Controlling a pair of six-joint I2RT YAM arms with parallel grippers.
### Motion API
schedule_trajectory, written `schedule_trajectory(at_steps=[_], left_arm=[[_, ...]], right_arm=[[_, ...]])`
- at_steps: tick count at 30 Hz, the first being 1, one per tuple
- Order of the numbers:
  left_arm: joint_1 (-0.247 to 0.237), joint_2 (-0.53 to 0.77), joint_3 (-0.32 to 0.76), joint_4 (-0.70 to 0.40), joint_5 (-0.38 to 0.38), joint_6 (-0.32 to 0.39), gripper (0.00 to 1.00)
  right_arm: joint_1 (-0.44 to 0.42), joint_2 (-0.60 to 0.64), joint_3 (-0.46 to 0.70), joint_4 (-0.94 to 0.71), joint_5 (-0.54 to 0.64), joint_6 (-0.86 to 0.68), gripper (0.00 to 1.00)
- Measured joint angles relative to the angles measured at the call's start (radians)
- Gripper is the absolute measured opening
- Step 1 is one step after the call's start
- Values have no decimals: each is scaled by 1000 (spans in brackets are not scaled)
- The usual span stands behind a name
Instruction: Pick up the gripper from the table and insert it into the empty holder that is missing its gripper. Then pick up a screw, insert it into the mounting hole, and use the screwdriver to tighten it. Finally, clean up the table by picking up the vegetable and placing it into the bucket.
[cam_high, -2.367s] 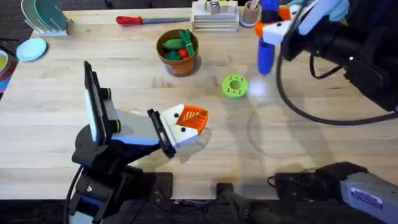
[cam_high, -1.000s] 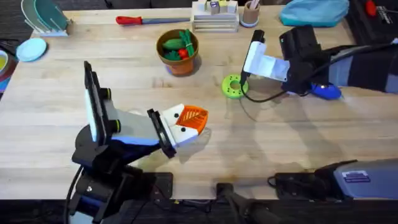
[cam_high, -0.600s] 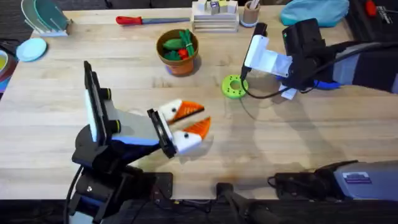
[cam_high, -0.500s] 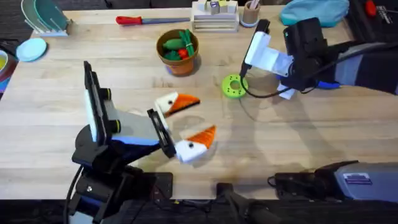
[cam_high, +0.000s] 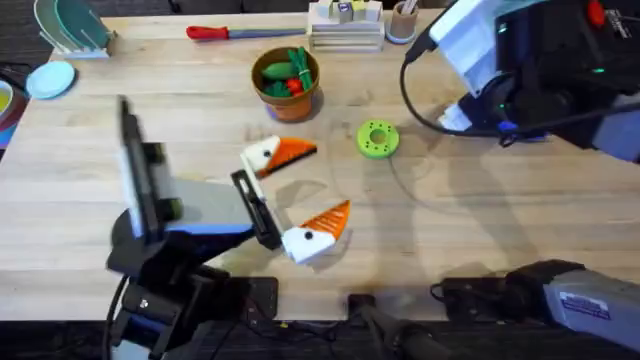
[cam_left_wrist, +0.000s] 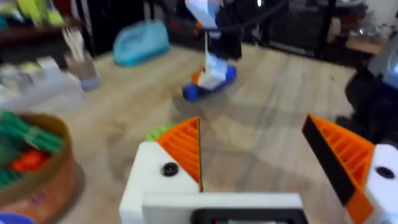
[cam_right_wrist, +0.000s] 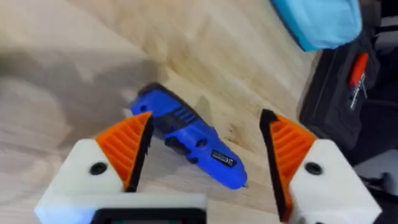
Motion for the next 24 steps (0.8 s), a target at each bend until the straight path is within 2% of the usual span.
schedule_trajectory(at_steps=[2,4,8,11,13,19,24], left_arm=[[0,0,10,48,-57,-39,995],[0,0,35,14,-119,-65,994],[0,0,165,-232,-270,-98,994],[0,14,318,-467,-398,-110,994],[0,47,421,-568,-475,-114,994],[0,248,733,-799,-662,-118,994],[0,487,974,-1078,-777,-121,994]], right_arm=[[0,-25,0,0,-16,33,991],[0,-40,0,0,-36,55,991],[0,-48,0,-1,-84,83,992],[7,-48,0,0,-106,109,993],[11,-48,0,0,-115,125,992],[17,-48,0,18,-129,156,994],[17,-48,0,27,-142,161,992]])
